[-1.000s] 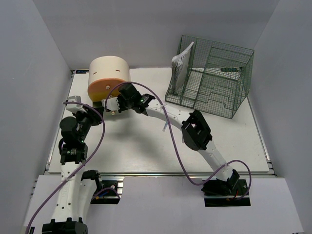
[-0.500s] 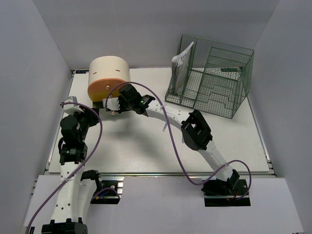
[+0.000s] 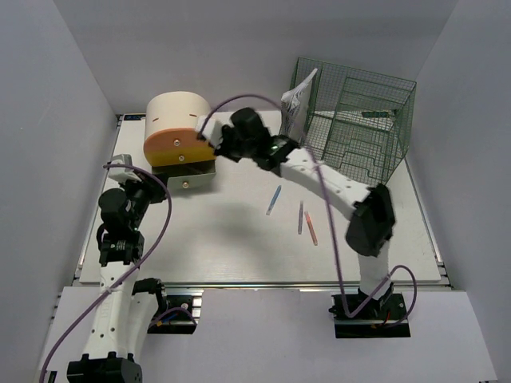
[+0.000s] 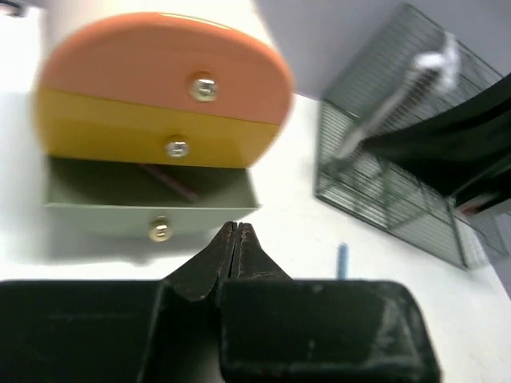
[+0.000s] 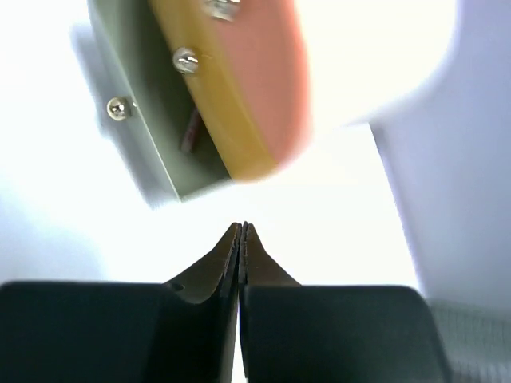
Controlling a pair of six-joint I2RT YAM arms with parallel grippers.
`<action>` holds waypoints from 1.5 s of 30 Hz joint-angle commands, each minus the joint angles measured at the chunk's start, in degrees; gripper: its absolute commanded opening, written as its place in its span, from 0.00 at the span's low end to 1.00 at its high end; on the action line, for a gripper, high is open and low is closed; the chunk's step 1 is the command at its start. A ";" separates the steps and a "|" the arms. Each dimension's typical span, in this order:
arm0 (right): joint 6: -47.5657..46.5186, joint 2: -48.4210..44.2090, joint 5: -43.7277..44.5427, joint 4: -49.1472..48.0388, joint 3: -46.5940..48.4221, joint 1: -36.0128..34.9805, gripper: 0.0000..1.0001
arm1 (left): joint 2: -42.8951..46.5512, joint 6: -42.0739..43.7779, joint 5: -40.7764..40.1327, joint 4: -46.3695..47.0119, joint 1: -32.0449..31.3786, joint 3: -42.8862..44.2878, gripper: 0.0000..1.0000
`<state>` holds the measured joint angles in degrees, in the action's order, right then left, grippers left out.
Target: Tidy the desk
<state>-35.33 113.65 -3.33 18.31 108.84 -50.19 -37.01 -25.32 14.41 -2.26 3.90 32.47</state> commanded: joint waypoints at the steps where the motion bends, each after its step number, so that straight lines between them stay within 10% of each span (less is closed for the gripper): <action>1: 14.04 -8.78 -7.62 1.73 -6.34 4.92 0.00 | -2.87 -1.47 15.06 11.01 -0.82 -2.40 0.10; 8: 27.24 -27.40 -26.35 2.09 -29.09 17.92 0.00 | -13.51 -3.16 28.91 11.84 -4.42 1.72 0.40; 9: 26.98 -29.51 -29.25 0.95 -33.91 19.42 0.07 | -14.31 -2.89 29.00 11.84 -5.65 2.68 0.44; 10: 26.90 -33.28 -30.23 0.42 -35.95 20.74 0.37 | -14.84 -2.54 28.92 11.41 -6.96 3.38 0.47; 15: 28.12 -43.84 -34.46 -5.47 -48.00 25.40 0.68 | -22.63 1.32 21.37 6.05 -19.61 8.13 0.55; 18: 28.12 -48.33 -34.20 -5.74 -51.96 30.40 0.61 | -30.27 4.74 13.05 0.53 -28.03 12.96 0.56; 22: 30.75 -52.38 -33.59 -8.20 -56.28 36.56 0.00 | -40.03 6.95 1.61 -6.85 -35.27 21.20 0.53; 29: 33.13 -53.35 -37.88 -8.28 -56.98 43.42 0.00 | -56.73 11.26 -12.20 -11.27 -42.74 33.07 0.28; 45: 28.30 -55.81 -35.87 -8.46 -58.56 45.27 0.00 | -80.40 13.72 -22.24 -20.24 -48.63 56.38 0.46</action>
<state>-5.85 58.81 -38.98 11.81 50.06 -5.23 -117.54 -12.82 -5.85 -20.86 -44.01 85.19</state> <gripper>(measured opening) 0.017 0.455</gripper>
